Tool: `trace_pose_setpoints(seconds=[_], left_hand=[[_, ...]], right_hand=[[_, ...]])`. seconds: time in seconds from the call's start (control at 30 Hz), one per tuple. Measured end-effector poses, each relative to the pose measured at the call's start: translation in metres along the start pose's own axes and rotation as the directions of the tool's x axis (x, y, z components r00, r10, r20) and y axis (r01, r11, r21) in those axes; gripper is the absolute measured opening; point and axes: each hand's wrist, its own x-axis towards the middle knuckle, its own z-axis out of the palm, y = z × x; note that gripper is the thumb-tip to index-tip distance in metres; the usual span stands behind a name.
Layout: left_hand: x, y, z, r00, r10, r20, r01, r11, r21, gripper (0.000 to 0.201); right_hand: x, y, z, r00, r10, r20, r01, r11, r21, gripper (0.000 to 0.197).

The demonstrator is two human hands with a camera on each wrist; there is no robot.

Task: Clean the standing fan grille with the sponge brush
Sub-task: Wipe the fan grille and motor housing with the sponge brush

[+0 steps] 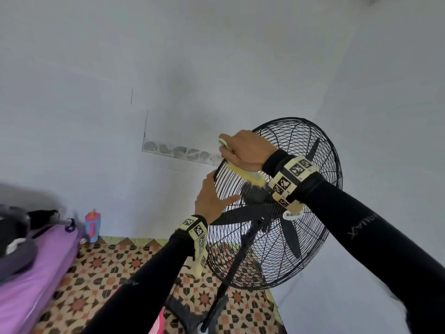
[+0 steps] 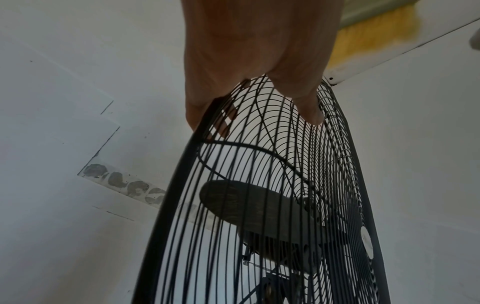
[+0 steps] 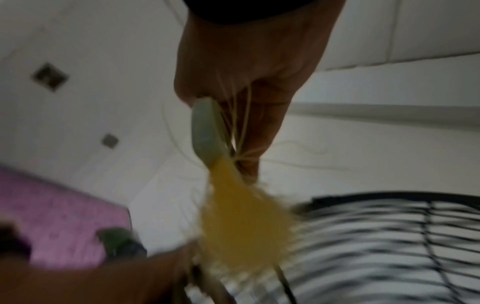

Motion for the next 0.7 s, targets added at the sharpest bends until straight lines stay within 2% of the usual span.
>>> trace_pose_setpoints(seconds=[0.1,0.17,0.23,0.33,0.43,0.5,0.53,0.6,0.7], left_hand=[[0.0,0.0,0.004,1.0,0.007,-0.021,-0.007,1.0,-0.006,0.101],[0.001,-0.002,0.003,1.0,0.006,-0.025,-0.006,1.0,-0.009,0.101],[0.001,-0.003,0.001,1.0,0.007,-0.01,-0.007,1.0,-0.013,0.102],[0.002,-0.002,0.0,1.0,-0.011,-0.008,0.011,1.0,-0.021,0.099],[0.014,0.01,-0.003,0.996,-0.091,0.02,0.091,0.996,0.027,0.096],[0.027,0.02,-0.007,0.994,-0.086,0.068,0.078,0.992,0.104,0.103],[0.032,0.024,-0.008,0.995,-0.045,0.086,0.034,0.993,0.117,0.107],[0.038,0.032,-0.009,0.994,0.044,0.104,-0.058,0.989,0.134,0.116],[0.047,0.035,-0.005,0.983,0.084,0.161,-0.119,0.968,0.219,0.134]], right_hand=[[-0.001,-0.002,-0.004,0.999,0.007,-0.042,-0.007,1.0,0.002,0.027],[-0.009,-0.005,0.0,1.0,-0.009,-0.026,0.008,1.0,-0.026,0.027],[-0.021,-0.001,0.006,1.0,-0.011,-0.024,0.011,0.999,-0.031,0.021],[-0.03,0.006,0.003,0.996,0.069,-0.05,-0.069,0.998,0.016,0.016],[-0.04,0.008,0.0,0.991,0.123,0.055,-0.126,0.991,0.054,0.032],[-0.049,0.009,0.003,0.983,0.147,0.108,-0.155,0.986,0.069,0.045],[-0.055,0.009,0.005,0.984,0.149,0.102,-0.159,0.983,0.094,0.047],[-0.066,0.012,0.01,0.992,0.123,0.005,-0.123,0.985,0.118,0.049],[-0.086,0.017,0.033,0.963,0.008,-0.268,0.012,0.997,0.075,0.056]])
